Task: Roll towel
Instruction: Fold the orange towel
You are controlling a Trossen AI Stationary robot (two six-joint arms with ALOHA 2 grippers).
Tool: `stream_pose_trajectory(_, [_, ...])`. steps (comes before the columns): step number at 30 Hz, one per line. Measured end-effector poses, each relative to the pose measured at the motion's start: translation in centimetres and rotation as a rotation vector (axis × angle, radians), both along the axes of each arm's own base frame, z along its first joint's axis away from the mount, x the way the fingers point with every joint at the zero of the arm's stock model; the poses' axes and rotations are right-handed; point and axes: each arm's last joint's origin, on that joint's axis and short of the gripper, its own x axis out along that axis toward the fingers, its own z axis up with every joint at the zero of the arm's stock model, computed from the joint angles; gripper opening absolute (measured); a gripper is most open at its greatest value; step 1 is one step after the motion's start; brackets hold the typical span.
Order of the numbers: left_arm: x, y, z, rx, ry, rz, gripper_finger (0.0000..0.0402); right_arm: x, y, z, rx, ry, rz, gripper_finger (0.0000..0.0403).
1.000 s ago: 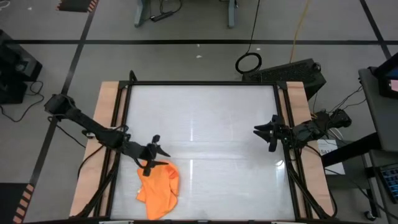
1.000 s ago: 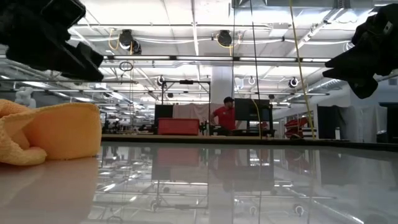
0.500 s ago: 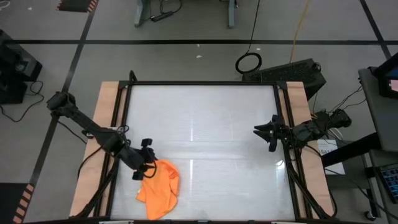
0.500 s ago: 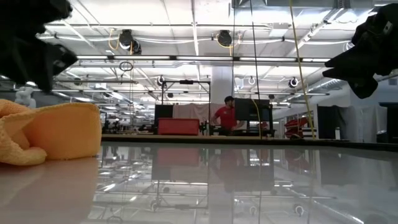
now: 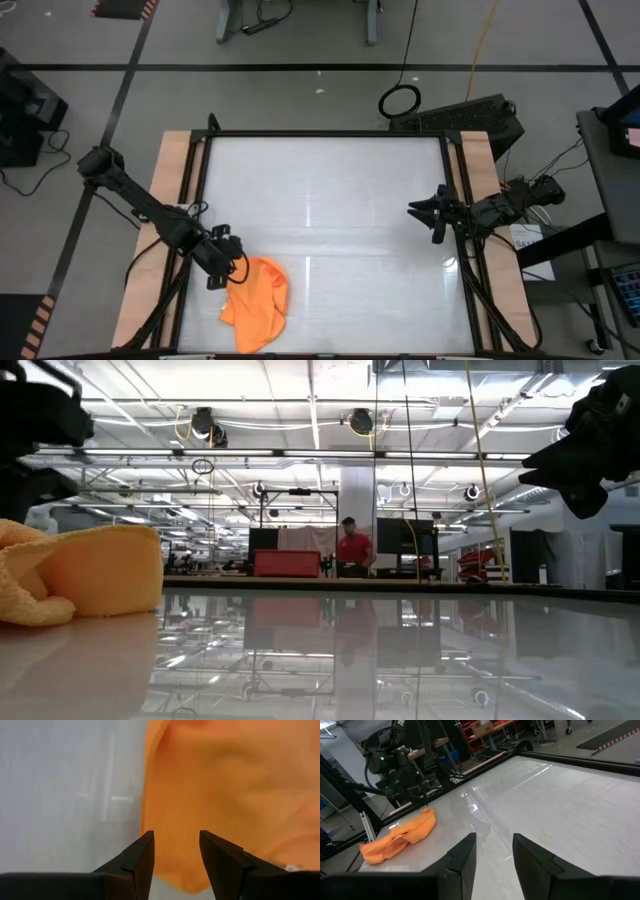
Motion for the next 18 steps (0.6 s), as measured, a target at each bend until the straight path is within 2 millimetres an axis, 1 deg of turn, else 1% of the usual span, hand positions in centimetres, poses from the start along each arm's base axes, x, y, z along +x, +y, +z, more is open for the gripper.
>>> stream_pose_trajectory(3, [0.2,-0.3,-0.9,0.017,0.059,0.004,0.0162,0.0,0.0,0.0,-0.001,0.001,0.0,0.0118])
stream_pose_trajectory(7, [0.6,-0.5,-2.5,0.071,0.159,0.01,0.0162,0.0,0.0,0.0,-0.002,0.001,0.0,0.0118])
stream_pose_trajectory(11, [1.3,-1.2,-3.8,0.077,0.18,-0.021,0.0155,0.0,0.0,0.0,-0.003,0.002,0.001,0.0118])
stream_pose_trajectory(12, [1.5,-1.3,-3.9,0.074,0.178,-0.029,0.0146,0.0,0.0,0.0,-0.003,0.003,0.001,0.0118])
stream_pose_trajectory(14, [1.8,-1.5,-4.1,0.067,0.17,-0.041,0.0114,0.0,0.0,0.0,-0.003,0.002,0.0,0.0118])
stream_pose_trajectory(17, [2.1,-1.5,-3.9,0.061,0.155,-0.071,0.0036,0.0,0.0,0.0,-0.003,0.002,0.001,0.0118])
stream_pose_trajectory(18, [2.2,-1.3,-3.6,0.059,0.152,-0.065,0.0019,0.0,0.0,0.0,-0.003,0.003,0.001,0.0118])
